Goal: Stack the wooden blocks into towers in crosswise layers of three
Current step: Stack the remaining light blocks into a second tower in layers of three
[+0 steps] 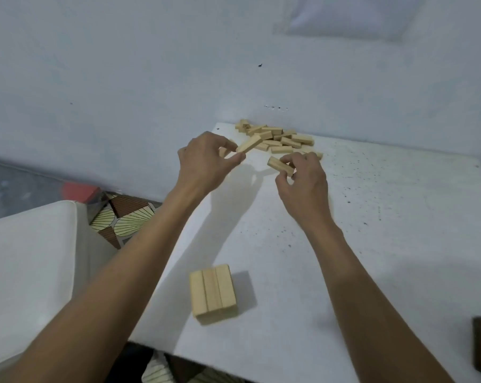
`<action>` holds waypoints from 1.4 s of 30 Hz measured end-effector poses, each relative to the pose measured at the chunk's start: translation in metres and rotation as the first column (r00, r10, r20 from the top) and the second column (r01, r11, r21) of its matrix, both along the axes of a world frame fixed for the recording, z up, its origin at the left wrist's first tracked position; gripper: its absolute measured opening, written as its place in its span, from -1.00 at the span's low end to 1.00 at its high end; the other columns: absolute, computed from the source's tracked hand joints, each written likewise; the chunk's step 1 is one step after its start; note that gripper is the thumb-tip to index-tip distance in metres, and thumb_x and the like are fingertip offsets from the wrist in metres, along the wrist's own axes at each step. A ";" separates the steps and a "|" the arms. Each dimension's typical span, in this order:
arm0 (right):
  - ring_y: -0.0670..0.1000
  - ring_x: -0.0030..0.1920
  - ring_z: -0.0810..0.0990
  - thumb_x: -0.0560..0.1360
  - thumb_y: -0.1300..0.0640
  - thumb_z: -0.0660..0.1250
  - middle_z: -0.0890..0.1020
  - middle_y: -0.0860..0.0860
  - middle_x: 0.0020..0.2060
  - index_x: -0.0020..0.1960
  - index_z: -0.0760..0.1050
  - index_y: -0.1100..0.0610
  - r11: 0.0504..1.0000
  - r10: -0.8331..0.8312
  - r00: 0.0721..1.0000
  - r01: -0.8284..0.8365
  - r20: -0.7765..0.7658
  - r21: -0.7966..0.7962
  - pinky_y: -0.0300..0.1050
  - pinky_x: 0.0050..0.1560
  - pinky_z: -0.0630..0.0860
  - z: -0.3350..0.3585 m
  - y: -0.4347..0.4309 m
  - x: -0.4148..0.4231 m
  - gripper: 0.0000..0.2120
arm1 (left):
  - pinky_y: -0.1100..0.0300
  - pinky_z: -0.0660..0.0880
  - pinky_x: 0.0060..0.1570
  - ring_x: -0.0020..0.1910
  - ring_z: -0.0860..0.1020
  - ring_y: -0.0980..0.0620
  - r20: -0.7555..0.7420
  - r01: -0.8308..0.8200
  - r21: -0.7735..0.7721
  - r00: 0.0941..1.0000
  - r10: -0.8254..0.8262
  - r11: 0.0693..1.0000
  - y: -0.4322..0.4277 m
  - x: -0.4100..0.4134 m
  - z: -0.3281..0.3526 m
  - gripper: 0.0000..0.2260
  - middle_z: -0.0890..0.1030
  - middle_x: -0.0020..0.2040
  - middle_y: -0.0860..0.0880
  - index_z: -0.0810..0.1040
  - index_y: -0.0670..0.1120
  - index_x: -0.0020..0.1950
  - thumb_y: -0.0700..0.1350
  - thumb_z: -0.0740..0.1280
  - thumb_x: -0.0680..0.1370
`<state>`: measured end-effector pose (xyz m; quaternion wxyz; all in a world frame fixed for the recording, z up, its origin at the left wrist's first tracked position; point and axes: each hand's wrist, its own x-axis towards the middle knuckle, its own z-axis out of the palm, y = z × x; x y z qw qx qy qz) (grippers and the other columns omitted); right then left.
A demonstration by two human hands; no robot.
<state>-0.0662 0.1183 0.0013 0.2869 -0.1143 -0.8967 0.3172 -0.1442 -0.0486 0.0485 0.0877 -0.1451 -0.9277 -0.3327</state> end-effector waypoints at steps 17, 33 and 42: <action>0.00 -0.05 0.54 0.50 0.28 0.41 0.55 -0.02 -0.04 0.14 0.61 0.14 0.994 0.110 0.993 -0.110 0.037 0.007 -0.05 -0.01 0.55 -0.007 0.022 0.232 -0.78 | 0.16 0.43 -0.20 -0.09 0.55 0.07 0.158 0.142 -0.176 0.981 -0.114 0.974 0.036 0.229 0.022 -0.82 0.59 -0.01 0.09 0.66 0.11 0.06 0.13 0.41 0.51; 0.06 -0.08 0.47 0.50 0.33 0.39 0.53 0.09 -0.08 0.20 0.60 0.24 0.972 0.120 0.974 -0.154 0.191 0.176 -0.11 -0.14 0.41 -0.046 0.050 0.261 -0.72 | 0.15 0.34 -0.07 0.11 0.55 0.00 0.209 0.363 -0.296 0.927 -0.311 0.884 0.073 0.230 -0.037 -0.84 0.60 0.16 0.08 0.68 0.03 0.09 -0.01 0.38 0.55; 0.16 -0.04 0.54 0.48 0.34 0.41 0.56 0.15 -0.01 0.09 0.64 0.26 0.972 0.130 0.976 -0.160 0.173 0.173 -0.02 -0.15 0.52 -0.045 0.047 0.256 -0.81 | 0.16 0.44 0.09 0.21 0.53 0.04 0.217 0.501 -0.185 0.860 -0.462 0.846 0.070 0.216 -0.044 -0.72 0.55 0.31 0.08 0.68 -0.01 0.17 -0.25 0.24 0.61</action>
